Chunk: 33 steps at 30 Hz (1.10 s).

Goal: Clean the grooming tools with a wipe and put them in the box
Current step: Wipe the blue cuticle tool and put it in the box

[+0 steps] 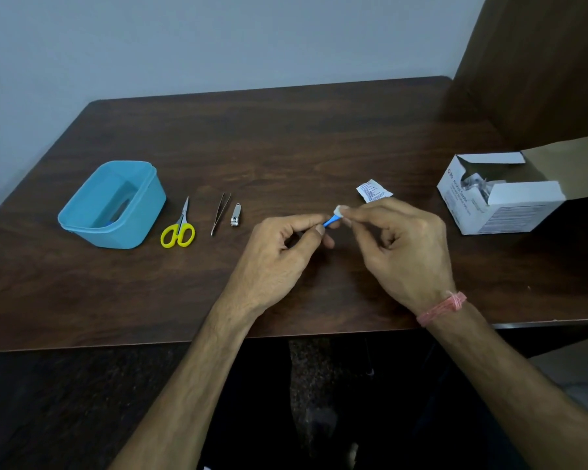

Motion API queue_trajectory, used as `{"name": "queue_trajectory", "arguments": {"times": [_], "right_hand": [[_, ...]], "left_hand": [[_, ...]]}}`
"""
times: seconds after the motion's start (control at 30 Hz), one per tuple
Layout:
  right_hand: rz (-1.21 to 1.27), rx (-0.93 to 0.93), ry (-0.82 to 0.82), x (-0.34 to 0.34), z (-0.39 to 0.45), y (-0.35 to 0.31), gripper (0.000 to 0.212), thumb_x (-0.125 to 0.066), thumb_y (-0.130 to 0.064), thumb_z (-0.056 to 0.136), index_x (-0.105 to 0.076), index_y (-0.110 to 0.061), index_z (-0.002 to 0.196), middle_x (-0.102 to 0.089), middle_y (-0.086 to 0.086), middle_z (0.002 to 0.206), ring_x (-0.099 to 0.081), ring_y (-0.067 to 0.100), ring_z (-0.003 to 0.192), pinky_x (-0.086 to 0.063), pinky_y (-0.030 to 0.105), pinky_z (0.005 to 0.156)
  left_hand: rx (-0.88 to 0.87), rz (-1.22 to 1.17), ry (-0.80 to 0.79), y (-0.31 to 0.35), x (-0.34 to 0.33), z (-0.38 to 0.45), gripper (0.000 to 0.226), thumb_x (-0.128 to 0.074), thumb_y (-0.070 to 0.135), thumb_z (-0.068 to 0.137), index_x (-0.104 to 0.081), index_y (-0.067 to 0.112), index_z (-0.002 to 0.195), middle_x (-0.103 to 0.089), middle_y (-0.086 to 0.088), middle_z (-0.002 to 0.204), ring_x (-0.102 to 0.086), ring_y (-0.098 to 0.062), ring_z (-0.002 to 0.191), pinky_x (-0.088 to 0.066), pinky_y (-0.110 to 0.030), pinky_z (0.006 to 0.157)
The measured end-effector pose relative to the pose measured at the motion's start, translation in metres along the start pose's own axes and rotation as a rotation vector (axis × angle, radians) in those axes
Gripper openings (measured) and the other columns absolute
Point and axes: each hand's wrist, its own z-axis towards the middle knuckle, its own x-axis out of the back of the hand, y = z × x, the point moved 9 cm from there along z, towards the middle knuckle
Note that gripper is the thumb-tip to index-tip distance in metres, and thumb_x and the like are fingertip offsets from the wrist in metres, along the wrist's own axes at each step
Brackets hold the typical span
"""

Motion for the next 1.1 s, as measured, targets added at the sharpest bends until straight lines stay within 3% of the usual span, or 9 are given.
{"name": "queue_trajectory", "arguments": {"times": [0.3, 0.37, 0.47, 0.57, 0.67, 0.77, 0.87, 1.0, 1.1], "right_hand": [[0.018, -0.014, 0.066, 0.010, 0.001, -0.003, 0.021, -0.082, -0.005, 0.099, -0.088, -0.018, 0.114, -0.080, -0.005, 0.102, -0.047, -0.003, 0.054, -0.037, 0.006, 0.064], [0.014, 0.017, 0.048, 0.008, -0.002, -0.007, 0.022, -0.080, -0.005, 0.100, -0.087, -0.018, 0.116, -0.080, -0.006, 0.105, -0.046, -0.004, 0.056, -0.038, 0.007, 0.066], [-0.012, 0.062, -0.042, -0.002, -0.002, -0.009, 0.024, -0.077, -0.007, 0.102, -0.087, -0.022, 0.117, -0.080, -0.009, 0.107, -0.047, -0.011, 0.060, -0.045, 0.017, 0.064], [-0.025, 0.008, -0.003, 0.001, 0.001, -0.001, 0.024, -0.079, -0.008, 0.101, -0.087, -0.023, 0.117, -0.080, -0.010, 0.107, -0.045, -0.011, 0.058, -0.049, 0.023, 0.062], [-0.027, 0.040, -0.037, -0.003, -0.001, -0.006, 0.023, -0.078, -0.007, 0.101, -0.087, -0.023, 0.116, -0.079, -0.011, 0.108, -0.047, -0.013, 0.061, -0.047, 0.020, 0.063], [-0.027, 0.015, -0.003, 0.001, 0.001, -0.004, 0.022, -0.078, -0.009, 0.101, -0.087, -0.023, 0.116, -0.079, -0.011, 0.106, -0.048, -0.005, 0.058, -0.052, 0.024, 0.061], [-0.030, 0.019, -0.008, 0.000, 0.001, -0.005, 0.021, -0.078, -0.011, 0.102, -0.087, -0.023, 0.116, -0.079, -0.012, 0.107, -0.057, 0.004, 0.062, -0.057, 0.034, 0.062], [-0.065, -0.020, 0.019, 0.002, 0.002, -0.001, 0.020, -0.079, -0.010, 0.100, -0.088, -0.023, 0.113, -0.080, -0.012, 0.105, -0.049, -0.009, 0.060, -0.052, 0.023, 0.064], [-0.053, -0.173, 0.150, 0.019, 0.005, 0.021, 0.021, -0.082, -0.005, 0.096, -0.088, -0.022, 0.107, -0.076, -0.016, 0.097, -0.053, -0.016, 0.065, -0.041, 0.007, 0.068]], "left_hand": [[0.000, -0.046, 0.002, 0.003, -0.002, -0.001, 0.028, -0.061, 0.020, 0.114, -0.086, 0.031, 0.117, -0.084, 0.008, 0.101, -0.072, -0.043, 0.104, -0.056, -0.050, 0.089], [0.009, -0.057, -0.002, 0.003, -0.002, -0.002, 0.028, -0.061, 0.020, 0.115, -0.085, 0.032, 0.114, -0.083, 0.007, 0.100, -0.072, -0.044, 0.102, -0.055, -0.045, 0.086], [-0.001, -0.033, 0.005, 0.004, -0.001, -0.002, 0.031, -0.062, 0.020, 0.114, -0.084, 0.038, 0.101, -0.083, 0.006, 0.097, -0.073, -0.043, 0.098, -0.055, -0.051, 0.085], [0.007, -0.019, 0.010, -0.001, 0.000, 0.000, 0.032, -0.061, 0.022, 0.114, -0.084, 0.035, 0.096, -0.082, 0.000, 0.094, -0.072, -0.044, 0.092, -0.053, -0.054, 0.079], [-0.011, -0.029, 0.006, 0.000, 0.000, 0.000, 0.030, -0.061, 0.022, 0.114, -0.085, 0.036, 0.101, -0.083, 0.004, 0.098, -0.072, -0.044, 0.094, -0.056, -0.060, 0.088], [-0.014, -0.039, -0.002, 0.000, -0.001, 0.001, 0.029, -0.061, 0.022, 0.114, -0.086, 0.036, 0.107, -0.083, 0.003, 0.099, -0.072, -0.046, 0.100, -0.055, -0.062, 0.093], [-0.005, -0.026, -0.003, 0.001, -0.001, -0.001, 0.032, -0.061, 0.023, 0.114, -0.084, 0.038, 0.097, -0.083, 0.001, 0.095, -0.073, -0.045, 0.097, -0.055, -0.058, 0.089], [-0.007, -0.033, -0.012, 0.003, -0.002, 0.000, 0.033, -0.061, 0.021, 0.114, -0.083, 0.040, 0.098, -0.083, 0.008, 0.099, -0.072, -0.043, 0.098, -0.053, -0.052, 0.086], [-0.004, -0.092, 0.013, -0.001, -0.001, 0.002, 0.030, -0.062, 0.022, 0.114, -0.084, 0.038, 0.101, -0.084, 0.008, 0.109, -0.071, -0.050, 0.108, -0.048, -0.043, 0.090]]}}
